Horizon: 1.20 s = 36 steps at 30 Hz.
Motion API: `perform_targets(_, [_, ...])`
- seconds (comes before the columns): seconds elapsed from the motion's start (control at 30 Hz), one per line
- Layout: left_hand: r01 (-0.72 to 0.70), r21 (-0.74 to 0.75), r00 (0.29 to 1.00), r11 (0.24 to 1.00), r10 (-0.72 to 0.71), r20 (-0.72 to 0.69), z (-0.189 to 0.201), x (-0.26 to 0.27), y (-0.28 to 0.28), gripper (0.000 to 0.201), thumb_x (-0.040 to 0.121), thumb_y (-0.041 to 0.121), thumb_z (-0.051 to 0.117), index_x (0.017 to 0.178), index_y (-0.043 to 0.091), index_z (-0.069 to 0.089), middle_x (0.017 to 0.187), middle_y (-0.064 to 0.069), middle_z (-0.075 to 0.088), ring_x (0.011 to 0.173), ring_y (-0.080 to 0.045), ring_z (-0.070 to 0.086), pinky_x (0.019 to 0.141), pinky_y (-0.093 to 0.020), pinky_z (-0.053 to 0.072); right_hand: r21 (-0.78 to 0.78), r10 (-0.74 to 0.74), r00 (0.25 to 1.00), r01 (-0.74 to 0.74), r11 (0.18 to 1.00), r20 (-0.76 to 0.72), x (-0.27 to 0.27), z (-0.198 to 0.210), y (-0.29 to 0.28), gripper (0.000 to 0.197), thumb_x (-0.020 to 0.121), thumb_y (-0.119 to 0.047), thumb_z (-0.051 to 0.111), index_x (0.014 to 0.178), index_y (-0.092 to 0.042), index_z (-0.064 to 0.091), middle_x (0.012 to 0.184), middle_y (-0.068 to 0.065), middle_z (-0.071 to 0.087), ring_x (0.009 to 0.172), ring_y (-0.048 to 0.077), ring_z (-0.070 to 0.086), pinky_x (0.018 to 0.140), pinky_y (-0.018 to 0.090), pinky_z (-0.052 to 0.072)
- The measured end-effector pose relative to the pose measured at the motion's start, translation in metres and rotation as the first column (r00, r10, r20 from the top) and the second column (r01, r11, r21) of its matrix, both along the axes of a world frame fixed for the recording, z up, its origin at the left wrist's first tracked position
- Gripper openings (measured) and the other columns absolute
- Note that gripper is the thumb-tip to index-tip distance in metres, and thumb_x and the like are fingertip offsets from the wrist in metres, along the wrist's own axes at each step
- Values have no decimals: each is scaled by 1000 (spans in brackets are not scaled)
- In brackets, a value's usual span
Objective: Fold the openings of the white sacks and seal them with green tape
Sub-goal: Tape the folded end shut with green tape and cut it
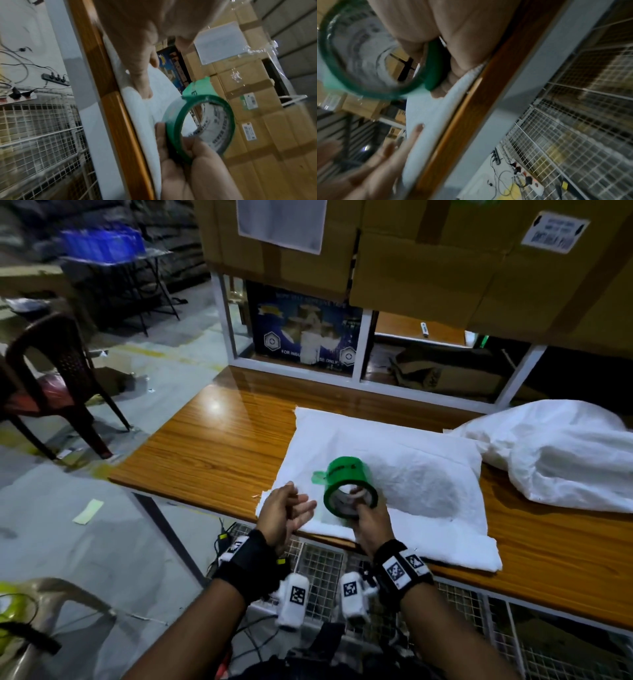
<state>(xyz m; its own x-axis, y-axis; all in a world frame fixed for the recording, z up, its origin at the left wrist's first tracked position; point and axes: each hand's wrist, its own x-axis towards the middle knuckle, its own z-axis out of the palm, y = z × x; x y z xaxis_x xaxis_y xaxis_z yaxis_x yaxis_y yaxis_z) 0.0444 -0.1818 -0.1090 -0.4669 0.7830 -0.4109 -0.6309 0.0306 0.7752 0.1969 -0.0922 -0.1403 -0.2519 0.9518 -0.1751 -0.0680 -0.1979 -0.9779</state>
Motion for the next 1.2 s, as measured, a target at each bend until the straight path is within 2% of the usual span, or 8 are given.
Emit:
perform_targets(0.2, [245, -85, 964, 966, -252, -90, 5, -26, 1, 63, 93, 53, 60, 110, -7, 62, 106, -24, 71, 98, -30, 71, 94, -43, 56, 185, 89, 962, -140, 973, 258, -2, 4, -6, 43, 86, -2, 50, 110, -37, 46, 113, 7, 62, 102, 28, 65, 78, 58, 58])
perform_targets(0.33, [252, -102, 947, 962, -267, -178, 6, -27, 3, 22, 92, 21, 68, 95, -1, 65, 90, -18, 72, 79, -27, 71, 95, -47, 55, 297, 96, 943, -195, 935, 318, -1, 2, -9, 45, 84, 0, 64, 115, -27, 44, 114, 3, 62, 105, 20, 64, 81, 42, 59])
perform_targets(0.47, [181, -123, 960, 976, -202, -195, -5, -32, 7, 16, 95, -1, 58, 79, 0, 58, 95, -25, 62, 75, -25, 68, 69, -35, 63, 354, 75, 932, -208, 912, 354, -5, 1, -13, 64, 71, -10, 86, 118, -28, 46, 112, -7, 64, 101, 2, 63, 77, 20, 55])
perform_targets(0.67, [34, -147, 979, 989, -62, -194, -9, -66, -1, 17, 100, 4, 53, 83, 4, 52, 96, -28, 65, 66, -31, 69, 59, -40, 61, 285, 36, 961, -117, 951, 274, -12, -2, -10, 57, 73, 3, 65, 122, -25, 56, 119, 5, 64, 113, 20, 62, 88, 34, 57])
perform_targets(0.73, [-15, -152, 966, 988, -24, -256, -5, -87, -8, 17, 99, 11, 57, 83, 7, 52, 91, -28, 62, 45, -23, 60, 50, -32, 54, 328, -30, 960, -66, 942, 279, -14, -1, -14, 55, 66, -4, 66, 115, -27, 58, 112, 3, 65, 107, 18, 63, 82, 28, 58])
perform_targets(0.83, [-33, -144, 914, 989, -28, -404, 5, -99, -14, 22, 98, 14, 60, 79, 11, 50, 79, -22, 59, 48, -22, 55, 39, -25, 44, 375, -79, 950, -43, 926, 303, -17, -2, -17, 55, 62, -11, 69, 112, -31, 57, 109, 3, 64, 103, 18, 63, 70, 14, 54])
perform_targets(1.03, [-137, -227, 799, 964, -28, -601, 2, -115, -29, 18, 95, 19, 64, 86, 3, 62, 73, -18, 68, 52, -24, 60, 48, -33, 53, 457, -38, 936, -135, 879, 350, -21, 0, -25, 71, 68, -9, 78, 120, -41, 43, 116, 1, 58, 104, 15, 64, 82, 36, 60])
perform_targets(1.2, [-135, -225, 829, 965, -14, -559, -1, -117, -38, 20, 93, 13, 66, 77, 1, 65, 53, -10, 59, 44, -21, 50, 46, -28, 46, 543, -95, 866, -220, 810, 491, -24, 0, -23, 83, 74, -10, 71, 138, -52, 38, 121, 2, 58, 110, 30, 57, 77, 46, 58])
